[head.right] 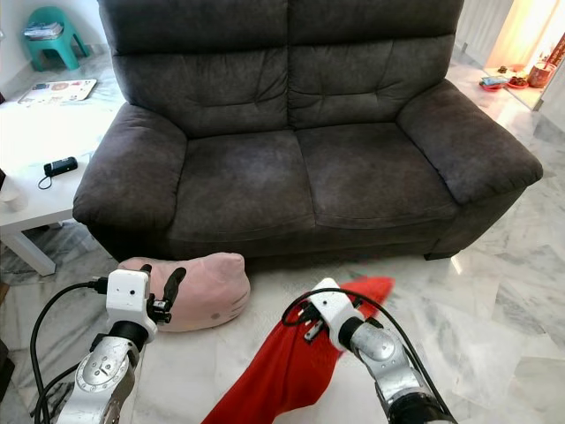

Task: Move the pillow to the sofa from floor

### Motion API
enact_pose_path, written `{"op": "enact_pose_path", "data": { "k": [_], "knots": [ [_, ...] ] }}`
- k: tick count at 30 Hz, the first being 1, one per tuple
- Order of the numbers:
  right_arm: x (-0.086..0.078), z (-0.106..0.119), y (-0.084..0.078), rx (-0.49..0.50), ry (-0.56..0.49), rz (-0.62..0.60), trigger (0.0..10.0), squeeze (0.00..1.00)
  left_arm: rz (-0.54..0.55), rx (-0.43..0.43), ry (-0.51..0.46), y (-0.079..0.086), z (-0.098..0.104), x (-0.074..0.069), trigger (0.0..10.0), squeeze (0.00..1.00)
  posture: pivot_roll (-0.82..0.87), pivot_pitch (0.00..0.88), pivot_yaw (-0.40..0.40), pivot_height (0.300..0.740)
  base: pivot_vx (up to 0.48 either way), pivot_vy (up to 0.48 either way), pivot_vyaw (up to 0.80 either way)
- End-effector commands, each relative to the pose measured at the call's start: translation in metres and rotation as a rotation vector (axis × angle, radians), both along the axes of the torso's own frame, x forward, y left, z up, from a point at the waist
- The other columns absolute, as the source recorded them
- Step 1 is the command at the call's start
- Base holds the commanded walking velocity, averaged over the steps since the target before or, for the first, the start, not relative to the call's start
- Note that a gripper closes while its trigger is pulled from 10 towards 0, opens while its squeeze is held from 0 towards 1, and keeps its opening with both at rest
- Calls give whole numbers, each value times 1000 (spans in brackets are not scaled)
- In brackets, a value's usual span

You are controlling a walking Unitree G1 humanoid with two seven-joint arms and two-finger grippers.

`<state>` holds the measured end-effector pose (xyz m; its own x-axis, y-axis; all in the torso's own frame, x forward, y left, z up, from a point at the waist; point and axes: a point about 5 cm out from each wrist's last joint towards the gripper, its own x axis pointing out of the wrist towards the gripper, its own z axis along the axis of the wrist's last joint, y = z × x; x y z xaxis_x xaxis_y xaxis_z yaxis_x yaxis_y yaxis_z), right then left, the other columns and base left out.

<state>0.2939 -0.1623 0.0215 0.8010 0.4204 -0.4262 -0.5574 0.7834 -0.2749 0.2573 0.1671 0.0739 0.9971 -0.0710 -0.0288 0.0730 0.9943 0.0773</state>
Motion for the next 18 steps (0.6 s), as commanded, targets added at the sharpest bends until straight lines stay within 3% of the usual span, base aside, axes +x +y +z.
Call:
{"op": "enact_pose_path", "data": {
  "k": [1,3,4,6,9,11,12,13,14,15,16,17,18],
  "knots": [
    [25,32,3,18,-170,-68,10000,0,12,14,34,3,-6,-1,10000,0,48,31,18,740,0,0,0],
    [28,33,0,13,-170,-118,10000,0,17,14,33,4,-5,-1,10000,0,49,31,16,740,0,0,0],
    [33,37,-8,19,-185,-206,10000,0,22,16,32,4,-5,-1,10000,0,50,31,16,740,0,0,0],
    [35,38,-11,19,-191,-236,10000,0,23,16,32,4,-5,-1,10000,0,50,31,16,740,0,0,0],
    [41,42,-42,-75,-206,-434,10000,0,26,18,32,4,-5,-1,10000,0,45,34,16,740,0,0,0],
    [40,41,-50,-94,-203,-474,10000,0,27,19,33,4,-6,-1,10000,0,41,33,15,740,0,0,0],
    [37,40,-69,-134,-188,-545,10000,0,29,20,35,4,-6,-1,10000,0,39,34,14,740,0,0,0],
    [37,40,-69,-134,-188,-545,10000,0,29,20,35,4,-6,-1,10000,0,39,34,14,740,0,0,0],
    [32,38,-87,-205,-178,-595,10000,0,29,20,38,4,-7,-1,10000,0,35,35,14,740,0,0,0],
    [32,38,-87,-205,-178,-595,10000,0,29,20,38,4,-7,-1,10000,0,35,35,14,740,0,0,0],
    [28,36,-97,-252,-172,-618,10000,0,27,19,41,4,-7,-1,10000,0,36,35,14,740,0,0,0],
    [19,33,-115,-312,-154,-682,10000,0,23,17,46,3,-8,-1,10000,0,33,36,16,740,0,0,0],
    [19,33,-115,-312,-154,-682,10000,0,23,17,46,3,-8,-1,10000,0,33,36,16,740,0,0,0]
  ]
}}
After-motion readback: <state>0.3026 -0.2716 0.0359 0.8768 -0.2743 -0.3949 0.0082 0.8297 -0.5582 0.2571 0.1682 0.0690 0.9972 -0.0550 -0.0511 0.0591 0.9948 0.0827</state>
